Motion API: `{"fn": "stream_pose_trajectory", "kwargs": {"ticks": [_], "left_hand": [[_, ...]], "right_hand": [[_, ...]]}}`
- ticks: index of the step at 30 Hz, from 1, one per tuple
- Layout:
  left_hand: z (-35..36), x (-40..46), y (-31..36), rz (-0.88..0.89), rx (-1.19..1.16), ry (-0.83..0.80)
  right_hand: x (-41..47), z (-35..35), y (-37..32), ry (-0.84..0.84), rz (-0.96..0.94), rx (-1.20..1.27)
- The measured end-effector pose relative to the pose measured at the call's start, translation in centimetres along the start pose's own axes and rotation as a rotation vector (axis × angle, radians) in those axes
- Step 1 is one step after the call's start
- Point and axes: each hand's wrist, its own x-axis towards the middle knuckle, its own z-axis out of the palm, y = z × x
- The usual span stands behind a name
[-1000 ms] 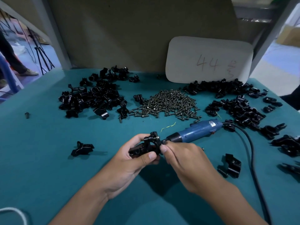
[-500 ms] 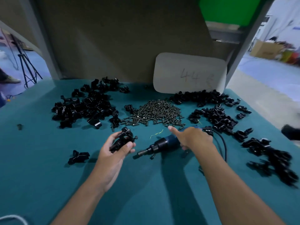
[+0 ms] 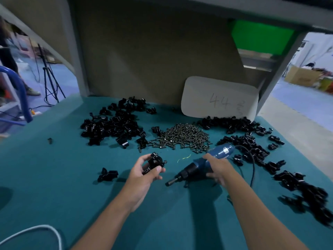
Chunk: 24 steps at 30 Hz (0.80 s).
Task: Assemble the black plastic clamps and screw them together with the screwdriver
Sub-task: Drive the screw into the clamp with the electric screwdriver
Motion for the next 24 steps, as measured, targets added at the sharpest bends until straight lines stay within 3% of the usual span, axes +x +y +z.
{"fn": "stream_pose_trajectory", "kwargs": {"ticks": [3,9,13,24], "left_hand": [[-0.2,0.3,-0.2,-0.009,-0.026,0.001],[-0.6,0.7,-0.4,-0.040,0.003,-0.010],[0.1,0.6,-0.6,-0.072,0.049,-0.060],[1.2,-0.2,-0.8,-0.155,0.120,-0.175]], "right_hand": [[-1.7,0.3,0.3,-0.080,-0.091,0.409],[-5.0,-0.9,-1.3,-0.059,-0.212,1.035],[-5.6,-2.1,-2.4,-0.213,-0.362,1.354],[-3.9,-1.1,-0.8,-0.345,-0.514,1.390]]}}
